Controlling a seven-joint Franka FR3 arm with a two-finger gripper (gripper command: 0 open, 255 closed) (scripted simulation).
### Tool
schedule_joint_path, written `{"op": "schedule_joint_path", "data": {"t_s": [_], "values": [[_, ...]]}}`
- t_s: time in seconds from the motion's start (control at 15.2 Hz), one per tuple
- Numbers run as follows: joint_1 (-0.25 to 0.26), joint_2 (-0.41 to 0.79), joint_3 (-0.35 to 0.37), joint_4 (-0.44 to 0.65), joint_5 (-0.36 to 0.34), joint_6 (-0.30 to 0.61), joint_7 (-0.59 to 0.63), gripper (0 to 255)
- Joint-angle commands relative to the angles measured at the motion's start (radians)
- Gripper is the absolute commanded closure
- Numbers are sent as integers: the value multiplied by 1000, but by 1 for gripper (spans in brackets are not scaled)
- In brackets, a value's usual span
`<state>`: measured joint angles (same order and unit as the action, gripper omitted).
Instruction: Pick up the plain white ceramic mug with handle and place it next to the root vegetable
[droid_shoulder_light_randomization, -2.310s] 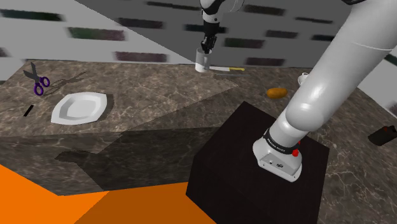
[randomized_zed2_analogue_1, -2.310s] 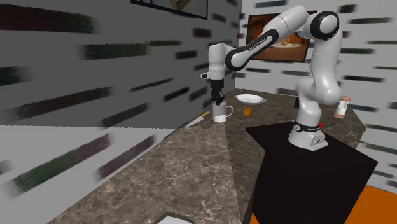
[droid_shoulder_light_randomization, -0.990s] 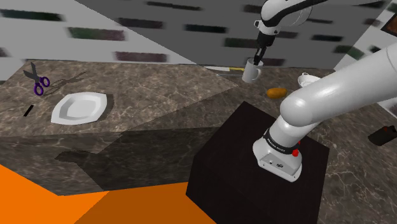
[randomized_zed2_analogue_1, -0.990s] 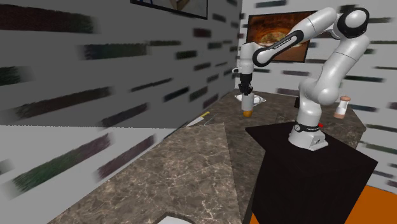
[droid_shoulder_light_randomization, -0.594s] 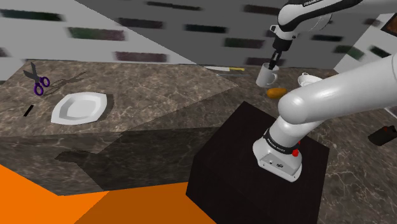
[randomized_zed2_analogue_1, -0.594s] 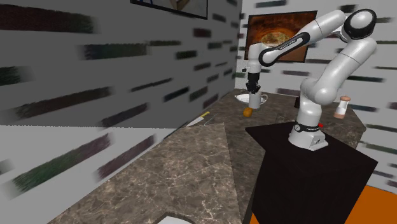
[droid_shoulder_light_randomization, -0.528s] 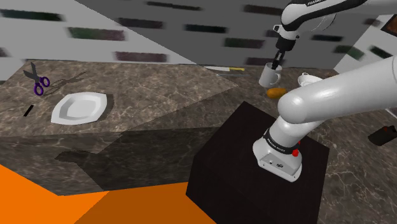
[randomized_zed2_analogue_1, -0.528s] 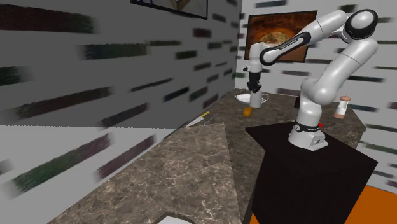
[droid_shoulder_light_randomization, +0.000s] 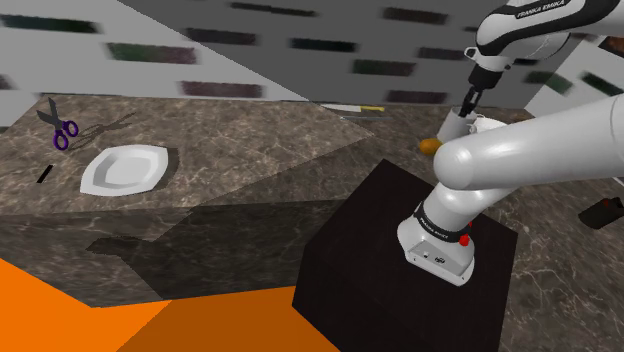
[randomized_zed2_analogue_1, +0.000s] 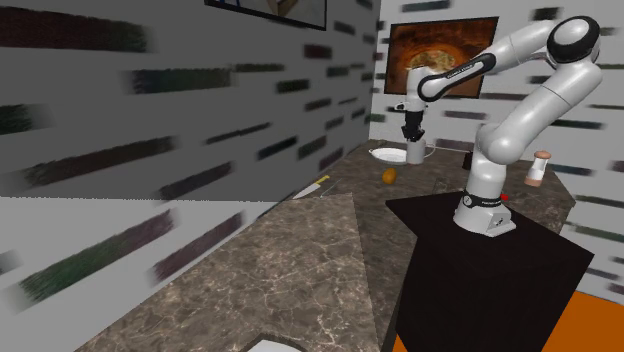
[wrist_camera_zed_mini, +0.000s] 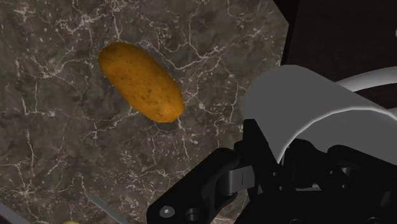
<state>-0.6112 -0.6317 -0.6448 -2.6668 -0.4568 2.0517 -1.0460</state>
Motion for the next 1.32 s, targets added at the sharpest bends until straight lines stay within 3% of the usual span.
{"op": "schedule_joint_path", "data": {"t_s": [0.0,0.59,1.25], "values": [[-26,5,-45,19,-26,-2,-58,255],[-78,78,-264,150,-92,10,-311,255],[-34,179,-367,83,-102,181,-318,255]]}}
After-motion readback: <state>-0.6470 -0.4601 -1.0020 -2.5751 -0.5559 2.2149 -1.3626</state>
